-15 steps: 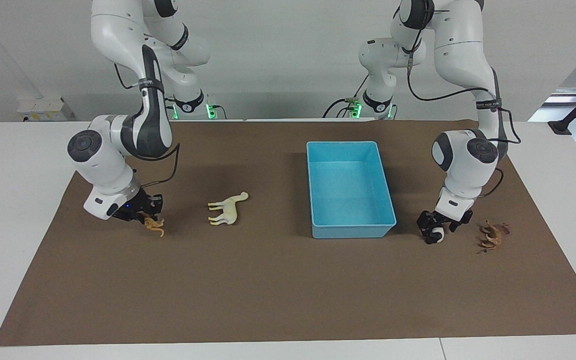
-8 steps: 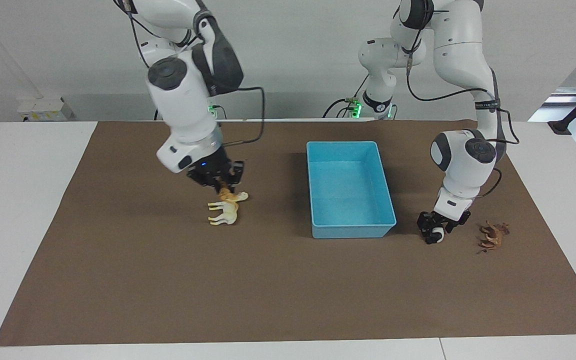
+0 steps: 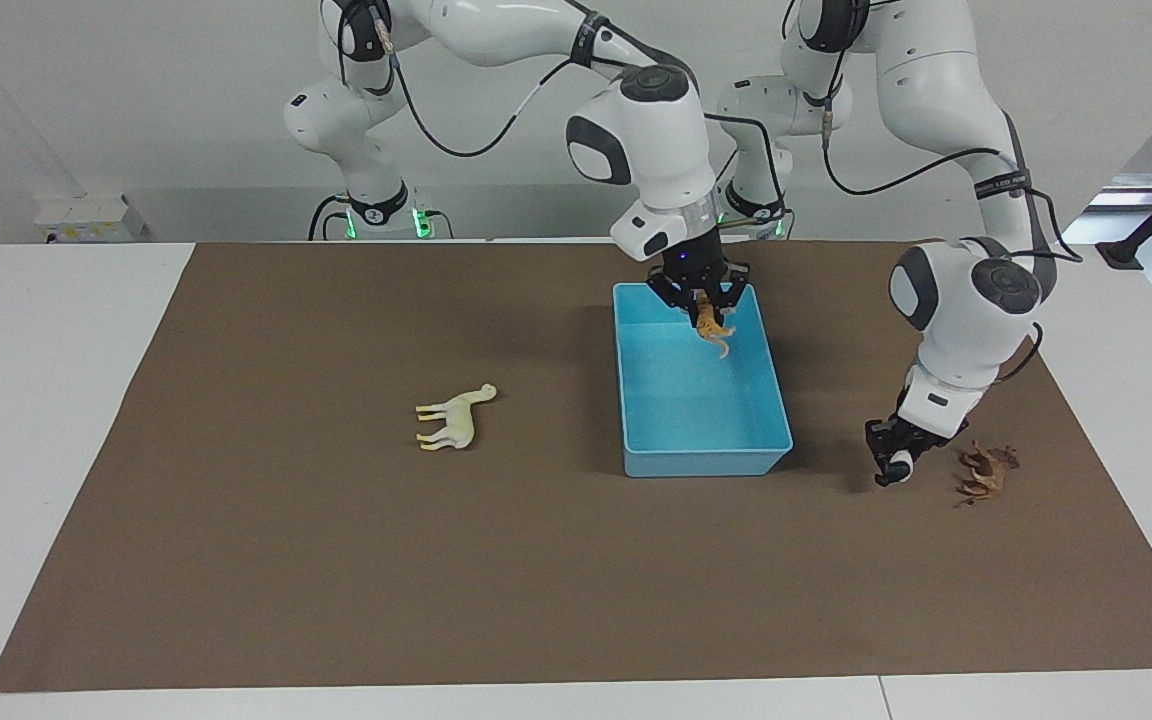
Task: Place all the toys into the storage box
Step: 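Carry the tan tiger into the blue box and open the right gripper, then drop the panda into the box while the right gripper reaches the cream horse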
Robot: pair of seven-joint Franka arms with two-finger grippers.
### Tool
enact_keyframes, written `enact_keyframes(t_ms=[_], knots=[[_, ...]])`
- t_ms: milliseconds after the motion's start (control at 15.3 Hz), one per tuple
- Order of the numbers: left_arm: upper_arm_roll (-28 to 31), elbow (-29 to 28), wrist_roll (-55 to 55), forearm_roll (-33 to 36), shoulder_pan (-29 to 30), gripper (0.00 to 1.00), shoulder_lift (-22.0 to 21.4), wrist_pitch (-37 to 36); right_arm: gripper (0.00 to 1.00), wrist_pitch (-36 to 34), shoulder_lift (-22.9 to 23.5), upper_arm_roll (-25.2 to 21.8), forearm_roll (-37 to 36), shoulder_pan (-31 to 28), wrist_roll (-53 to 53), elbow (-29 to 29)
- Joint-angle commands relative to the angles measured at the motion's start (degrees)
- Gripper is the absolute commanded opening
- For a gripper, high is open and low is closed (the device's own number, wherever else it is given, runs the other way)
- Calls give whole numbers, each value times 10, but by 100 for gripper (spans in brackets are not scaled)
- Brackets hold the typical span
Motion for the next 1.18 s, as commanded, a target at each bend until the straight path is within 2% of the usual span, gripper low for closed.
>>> enact_keyframes(t_ms=[0, 131, 262, 327, 458, 589, 785, 916, 981, 1112], knots=[[-1, 49, -10, 12, -6, 0, -20, -85, 100, -15, -8, -4, -10, 2, 68, -6], [-9, 73, -16, 10, -12, 0, -35, -143, 100, -62, -11, -4, -7, -4, 68, 5], [-15, 76, -39, 8, -33, 0, -60, -170, 100, -111, -40, -14, -5, -18, 66, 6], [-15, 76, -62, 7, -52, 0, -71, -183, 100, -134, -61, -20, -8, -47, 49, 5], [-16, 74, -127, 6, -101, 0, -84, -207, 100, -196, -81, -22, -14, -108, -61, 5], [-17, 69, -209, 6, -163, 0, -91, -213, 100, -223, -88, -24, -34, -155, -180, -14], [-19, 40, -279, 6, -232, 22, -108, -220, 100, -191, -127, -24, -42, -210, -322, -124], [-20, 20, -283, 6, -247, 100, -118, -218, 100, -105, -166, -24, -65, -228, -362, -239], [-20, 20, -283, 5, -246, 100, -119, -220, 100, -56, -178, -24, -80, -232, -384, -288], [-19, 22, -275, 5, -240, 100, -122, -238, 100, 15, -183, -24, -84, -245, -423, -341]])
